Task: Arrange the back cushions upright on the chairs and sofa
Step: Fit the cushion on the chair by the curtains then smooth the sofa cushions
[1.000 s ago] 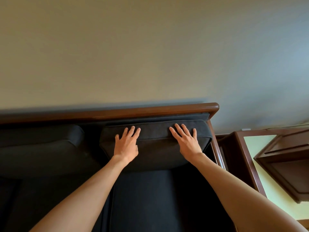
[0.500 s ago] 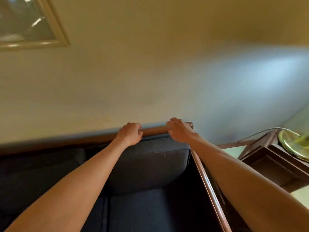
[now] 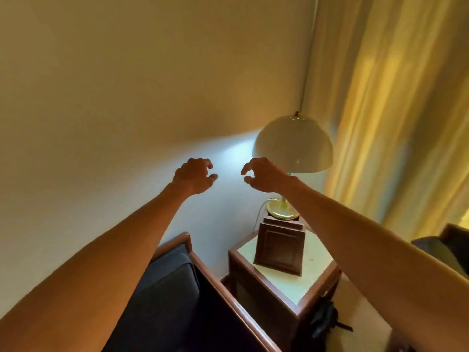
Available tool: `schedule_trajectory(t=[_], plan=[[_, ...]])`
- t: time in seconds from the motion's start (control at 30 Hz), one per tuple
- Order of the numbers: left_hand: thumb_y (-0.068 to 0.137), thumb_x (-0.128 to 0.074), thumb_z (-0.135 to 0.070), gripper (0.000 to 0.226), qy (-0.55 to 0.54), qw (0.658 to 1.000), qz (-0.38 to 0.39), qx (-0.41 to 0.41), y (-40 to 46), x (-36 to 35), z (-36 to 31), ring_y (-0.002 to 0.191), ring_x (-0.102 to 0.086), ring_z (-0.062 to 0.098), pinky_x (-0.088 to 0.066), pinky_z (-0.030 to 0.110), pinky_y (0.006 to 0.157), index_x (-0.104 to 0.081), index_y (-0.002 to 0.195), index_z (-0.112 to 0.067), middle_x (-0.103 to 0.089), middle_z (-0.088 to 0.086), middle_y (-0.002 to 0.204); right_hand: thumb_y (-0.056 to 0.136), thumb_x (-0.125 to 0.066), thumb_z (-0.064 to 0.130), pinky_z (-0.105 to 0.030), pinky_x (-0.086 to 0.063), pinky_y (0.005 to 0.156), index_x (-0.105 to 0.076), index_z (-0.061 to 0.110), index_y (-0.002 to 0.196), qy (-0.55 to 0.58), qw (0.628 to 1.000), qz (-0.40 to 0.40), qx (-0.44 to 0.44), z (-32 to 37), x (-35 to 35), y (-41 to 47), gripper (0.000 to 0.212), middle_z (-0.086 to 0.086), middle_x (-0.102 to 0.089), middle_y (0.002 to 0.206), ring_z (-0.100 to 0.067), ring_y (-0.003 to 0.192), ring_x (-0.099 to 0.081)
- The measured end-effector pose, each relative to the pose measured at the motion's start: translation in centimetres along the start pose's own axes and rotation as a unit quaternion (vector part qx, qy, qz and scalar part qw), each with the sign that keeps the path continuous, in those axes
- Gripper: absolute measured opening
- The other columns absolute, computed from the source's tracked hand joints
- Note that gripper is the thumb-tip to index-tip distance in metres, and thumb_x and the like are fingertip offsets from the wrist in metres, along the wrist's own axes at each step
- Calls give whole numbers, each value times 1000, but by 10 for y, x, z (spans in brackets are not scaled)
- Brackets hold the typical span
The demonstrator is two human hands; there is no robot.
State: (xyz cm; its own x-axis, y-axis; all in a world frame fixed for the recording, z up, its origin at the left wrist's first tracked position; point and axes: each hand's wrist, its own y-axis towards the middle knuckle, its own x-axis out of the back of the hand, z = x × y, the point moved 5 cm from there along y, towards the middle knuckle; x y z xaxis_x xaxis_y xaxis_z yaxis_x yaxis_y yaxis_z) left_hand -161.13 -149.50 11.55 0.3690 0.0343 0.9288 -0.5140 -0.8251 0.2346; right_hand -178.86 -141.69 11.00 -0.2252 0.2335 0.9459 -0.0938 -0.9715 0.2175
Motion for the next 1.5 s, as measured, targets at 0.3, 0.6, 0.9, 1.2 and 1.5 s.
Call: schedule_trajectory(t=[0.3, 0.6, 0.9, 1.2, 1.5], plan=[[90, -63, -43, 43, -46, 972, 73, -218, 13, -106, -364, 115, -58, 29, -47, 44, 97, -60, 125, -20, -67, 3, 118, 97, -57, 26, -37, -45, 100, -65, 14, 121, -65, 971, -38, -227, -285, 134, -236, 28, -9, -59, 134, -25, 116, -58], [88, -66, -44, 47, -95, 918, 134, -361, -41, -225, -661, 112, -60, 27, -45, 38, 90, -57, 128, -20, -66, 2, 121, 92, -62, 23, -39, -44, 106, -68, 21, 113, -74, 909, -48, -407, -493, 190, -453, 22, -5, -57, 138, -25, 127, -53], [88, -66, -43, 46, -91, 916, 190, -342, -2, -339, -733, 109, -62, 24, -48, 39, 91, -59, 127, -20, -67, 2, 118, 89, -68, 18, -34, -46, 104, -68, 21, 115, -5, 905, -32, -423, -611, 136, -461, 26, 0, -62, 128, -18, 122, -57], [82, -65, -49, 40, -68, 935, 288, -196, 72, -500, -673, 106, -63, 27, -51, 40, 88, -66, 113, -24, -68, 4, 112, 89, -69, 18, -36, -55, 88, -67, 18, 118, 57, 914, 74, -394, -700, 3, -366, 29, -4, -62, 120, -21, 108, -63], [75, -71, -62, 100, -46, 920, 378, -90, 52, -620, -625, 137, -40, 29, -43, 51, 105, -23, 152, -20, -39, 8, 151, 84, -58, -3, -63, -17, 117, -30, 23, 152, 49, 927, 220, -300, -751, -96, -329, 78, 2, -20, 163, -20, 152, -9]])
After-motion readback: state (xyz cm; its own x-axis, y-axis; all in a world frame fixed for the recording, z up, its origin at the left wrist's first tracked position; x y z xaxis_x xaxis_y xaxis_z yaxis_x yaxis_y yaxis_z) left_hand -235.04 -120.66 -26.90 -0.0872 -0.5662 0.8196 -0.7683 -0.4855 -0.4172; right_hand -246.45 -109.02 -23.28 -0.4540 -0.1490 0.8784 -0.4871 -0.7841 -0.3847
